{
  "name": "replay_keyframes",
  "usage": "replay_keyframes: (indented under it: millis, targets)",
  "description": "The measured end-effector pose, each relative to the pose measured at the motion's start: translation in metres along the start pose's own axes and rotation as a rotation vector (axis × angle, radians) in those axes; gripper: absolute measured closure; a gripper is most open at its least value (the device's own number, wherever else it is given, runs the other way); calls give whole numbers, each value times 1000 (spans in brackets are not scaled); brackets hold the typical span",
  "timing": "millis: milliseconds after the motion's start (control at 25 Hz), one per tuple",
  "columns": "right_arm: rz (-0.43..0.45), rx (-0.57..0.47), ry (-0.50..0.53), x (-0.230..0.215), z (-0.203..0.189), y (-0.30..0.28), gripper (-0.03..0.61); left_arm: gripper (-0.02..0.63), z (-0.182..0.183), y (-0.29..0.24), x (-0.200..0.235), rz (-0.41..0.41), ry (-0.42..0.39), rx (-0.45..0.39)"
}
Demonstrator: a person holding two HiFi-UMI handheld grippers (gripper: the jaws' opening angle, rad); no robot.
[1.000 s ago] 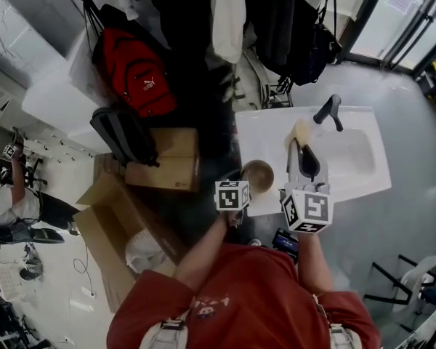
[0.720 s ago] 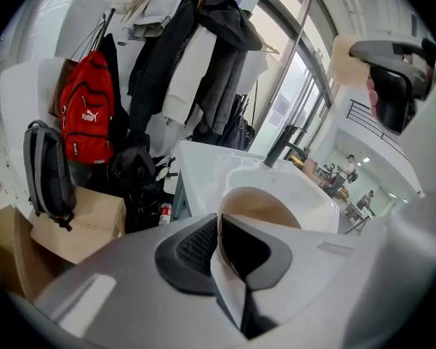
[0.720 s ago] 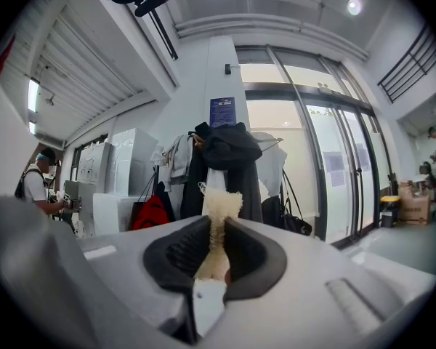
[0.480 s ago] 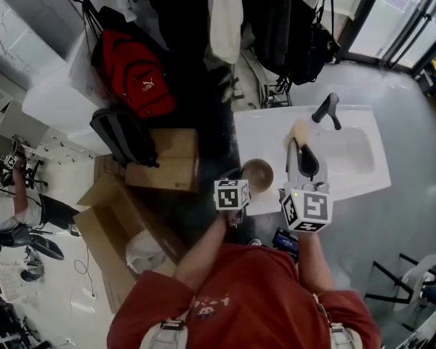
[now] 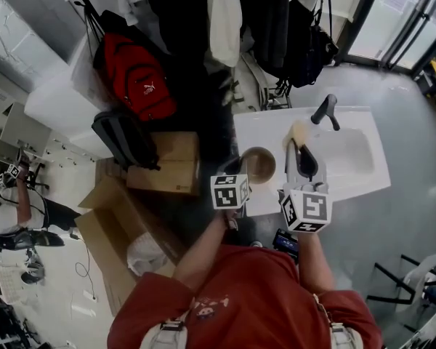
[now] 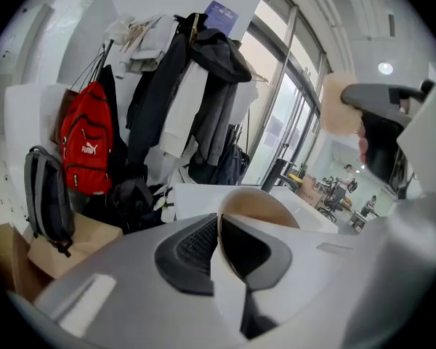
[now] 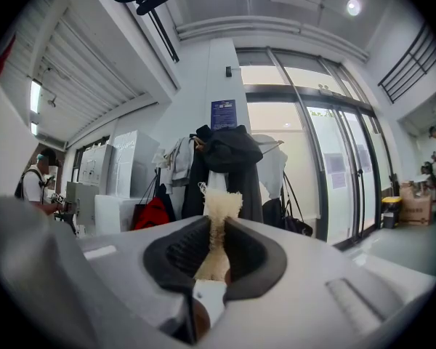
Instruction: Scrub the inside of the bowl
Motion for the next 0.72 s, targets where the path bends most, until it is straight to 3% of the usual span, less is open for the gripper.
replay_keyframes:
  millis: [720]
  targets:
    - [3, -36, 5, 6, 14, 10, 528, 588, 129, 78, -29, 53, -154, -435]
Point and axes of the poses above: the fingertips, and each gripper's own axes: y backward along the fingers, x to its left, z out of its top, the point moved 2 cm from there along y, backward along the fingers, and after that the axes turned 1 degree about -z, right-handed, at the moved point
